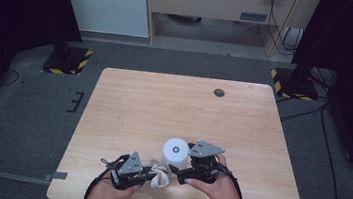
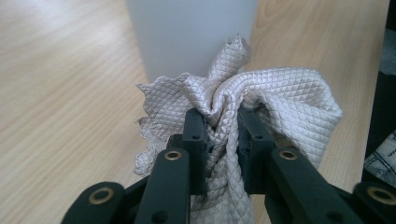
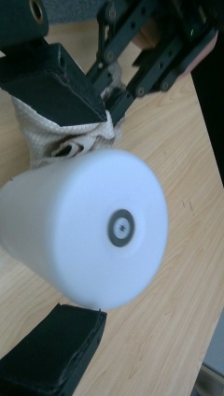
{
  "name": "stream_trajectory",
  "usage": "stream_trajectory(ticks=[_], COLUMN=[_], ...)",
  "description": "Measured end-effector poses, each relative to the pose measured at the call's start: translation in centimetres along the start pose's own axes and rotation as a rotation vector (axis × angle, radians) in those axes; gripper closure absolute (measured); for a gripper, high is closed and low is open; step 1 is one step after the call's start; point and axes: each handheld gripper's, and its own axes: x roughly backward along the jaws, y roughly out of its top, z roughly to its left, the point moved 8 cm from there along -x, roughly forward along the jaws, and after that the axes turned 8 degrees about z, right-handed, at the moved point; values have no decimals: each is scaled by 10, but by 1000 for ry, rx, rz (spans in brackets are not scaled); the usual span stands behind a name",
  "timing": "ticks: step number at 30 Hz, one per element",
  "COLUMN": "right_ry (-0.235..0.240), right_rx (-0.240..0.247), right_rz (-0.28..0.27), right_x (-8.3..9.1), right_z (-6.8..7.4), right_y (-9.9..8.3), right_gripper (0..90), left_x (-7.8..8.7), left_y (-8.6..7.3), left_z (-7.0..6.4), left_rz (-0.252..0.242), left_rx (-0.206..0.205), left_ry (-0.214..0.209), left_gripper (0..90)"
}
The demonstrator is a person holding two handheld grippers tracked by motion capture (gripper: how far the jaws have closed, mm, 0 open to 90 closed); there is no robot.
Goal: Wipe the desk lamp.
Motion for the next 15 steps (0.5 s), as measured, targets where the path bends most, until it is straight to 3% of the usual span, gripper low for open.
stream_trajectory(ticks=[6,9,15], right_ry=[-10,7,16], right_rx=[5,7,30], right_rz=[9,14,25], right_x=[-14,-20,-20], right_z=[-7,-7,-7], right_y=[8,10,10], right_gripper=[53,65,92], left_x=[6,8,11], left_y=[0,0,3], left_z=[8,10,13], left_rz=[-14,-22,-44], left_rx=[16,24,33], left_ry=[25,32,44], left_gripper=[750,750,749])
